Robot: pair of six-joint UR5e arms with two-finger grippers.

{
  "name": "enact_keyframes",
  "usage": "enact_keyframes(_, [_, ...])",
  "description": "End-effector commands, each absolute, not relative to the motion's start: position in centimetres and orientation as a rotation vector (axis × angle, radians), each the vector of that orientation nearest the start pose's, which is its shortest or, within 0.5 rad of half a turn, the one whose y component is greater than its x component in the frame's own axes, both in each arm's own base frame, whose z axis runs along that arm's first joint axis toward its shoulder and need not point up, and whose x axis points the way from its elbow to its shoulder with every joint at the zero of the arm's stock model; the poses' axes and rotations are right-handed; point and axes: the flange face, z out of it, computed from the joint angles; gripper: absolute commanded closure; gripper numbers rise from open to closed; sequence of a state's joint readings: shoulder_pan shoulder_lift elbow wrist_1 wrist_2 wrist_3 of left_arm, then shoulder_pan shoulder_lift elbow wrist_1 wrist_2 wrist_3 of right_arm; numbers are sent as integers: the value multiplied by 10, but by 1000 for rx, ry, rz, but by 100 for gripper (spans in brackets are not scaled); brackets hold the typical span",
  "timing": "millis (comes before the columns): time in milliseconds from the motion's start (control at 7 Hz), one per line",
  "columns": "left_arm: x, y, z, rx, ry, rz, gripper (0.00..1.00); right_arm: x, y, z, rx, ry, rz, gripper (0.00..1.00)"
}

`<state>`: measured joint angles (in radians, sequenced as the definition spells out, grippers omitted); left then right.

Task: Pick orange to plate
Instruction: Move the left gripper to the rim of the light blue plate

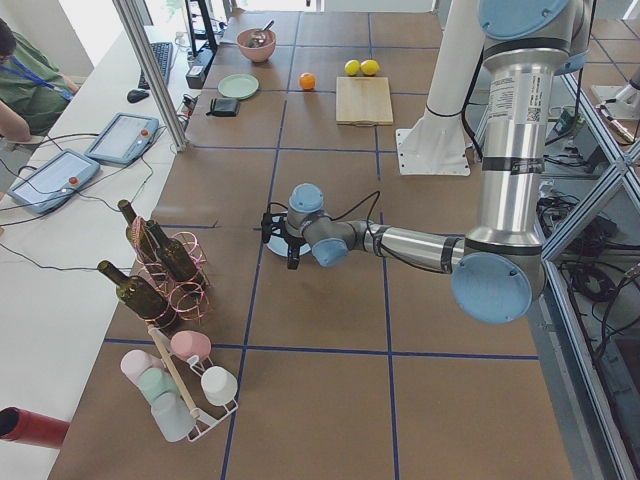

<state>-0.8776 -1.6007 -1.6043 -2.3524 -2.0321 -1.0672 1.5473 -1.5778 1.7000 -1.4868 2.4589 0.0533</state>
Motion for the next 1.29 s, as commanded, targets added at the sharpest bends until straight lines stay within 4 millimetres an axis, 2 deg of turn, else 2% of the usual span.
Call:
enact_keyframes(0, [294,-468,551,196,897,-146,10,44,-497,582,154,-892,-63,0])
enact_keyframes(571, [298,-473,555,206,882,-146,36,44,-497,582,154,-892,-63,0])
enact_keyframes(857, [303,-473,554,205,883,-139,42,44,-497,582,156,-892,-63,0])
enact_keyframes(1143, [303,-473,555,202,882,-138,57,44,-497,582,156,-892,-63,0])
